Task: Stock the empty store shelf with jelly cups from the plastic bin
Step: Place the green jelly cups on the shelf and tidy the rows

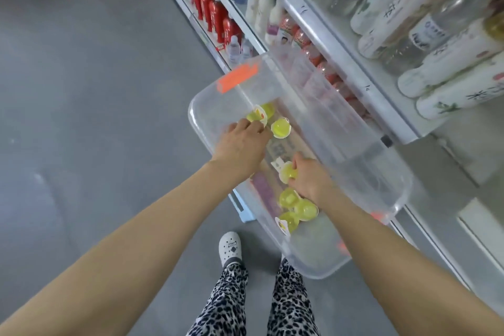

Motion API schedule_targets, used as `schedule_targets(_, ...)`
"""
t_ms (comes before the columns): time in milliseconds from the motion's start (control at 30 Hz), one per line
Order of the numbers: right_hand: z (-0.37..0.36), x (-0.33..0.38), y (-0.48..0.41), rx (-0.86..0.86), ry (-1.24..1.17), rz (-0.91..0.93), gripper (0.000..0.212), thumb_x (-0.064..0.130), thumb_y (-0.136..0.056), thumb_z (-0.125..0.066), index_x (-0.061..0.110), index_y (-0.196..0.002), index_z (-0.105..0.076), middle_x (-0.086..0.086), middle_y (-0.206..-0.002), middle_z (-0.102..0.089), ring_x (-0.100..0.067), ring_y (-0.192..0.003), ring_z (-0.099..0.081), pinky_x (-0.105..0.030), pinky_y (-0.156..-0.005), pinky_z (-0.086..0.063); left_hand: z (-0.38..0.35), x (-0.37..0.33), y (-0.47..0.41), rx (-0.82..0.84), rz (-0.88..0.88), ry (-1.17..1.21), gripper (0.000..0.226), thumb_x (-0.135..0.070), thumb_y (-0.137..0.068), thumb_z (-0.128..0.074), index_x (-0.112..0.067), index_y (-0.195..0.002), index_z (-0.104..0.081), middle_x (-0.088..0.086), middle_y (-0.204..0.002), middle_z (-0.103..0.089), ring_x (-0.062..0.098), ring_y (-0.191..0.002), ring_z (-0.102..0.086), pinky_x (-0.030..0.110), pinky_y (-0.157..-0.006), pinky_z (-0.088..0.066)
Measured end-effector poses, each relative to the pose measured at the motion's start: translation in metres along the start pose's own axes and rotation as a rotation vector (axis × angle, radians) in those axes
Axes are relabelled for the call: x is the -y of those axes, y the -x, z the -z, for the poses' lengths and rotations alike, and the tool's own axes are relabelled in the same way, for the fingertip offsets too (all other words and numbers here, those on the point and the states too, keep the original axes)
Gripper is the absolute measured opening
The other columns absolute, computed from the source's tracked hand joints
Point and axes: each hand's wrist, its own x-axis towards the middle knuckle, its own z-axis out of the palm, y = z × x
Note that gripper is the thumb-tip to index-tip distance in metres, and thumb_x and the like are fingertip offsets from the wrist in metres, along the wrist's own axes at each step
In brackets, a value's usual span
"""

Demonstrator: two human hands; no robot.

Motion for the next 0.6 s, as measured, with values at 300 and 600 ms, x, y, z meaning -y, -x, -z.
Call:
schedule_targets(300,0.013,-0.049,0.013,-0.125,-0.095,-0.004,0.065,0.015,-0.092,-0.055,0.032,-0.149,-0.029,-0.014,-0.116,-0.044,-0.034,-0.098,-0.056,-0.025,-0.079,-0.036,-0.042,-0.022,-0.112,0.249,-0.092,-0.060,0.062,-0.009,-0.086,-0.062,-0.019,-0.142,-0.038,0.014,-0.141,-0.039,0.034,-0.130,-0.038,0.043,-0.097,-0.042)
schedule_targets(600,0.010,-0.061,0.009,-0.252,-0.453,-0.111,0.032,0.032,-0.086,-0.065,0.032,-0.111,-0.046,-0.003,-0.094,-0.049,-0.022,-0.078,-0.050,-0.027,-0.070,-0.035,-0.071,-0.022,-0.129,0.356,-0.099,-0.090,0.047,-0.001,-0.087,-0.055,-0.014,-0.130,-0.045,0.020,-0.133,-0.041,0.036,-0.117,-0.050,0.038,-0.086,-0.044)
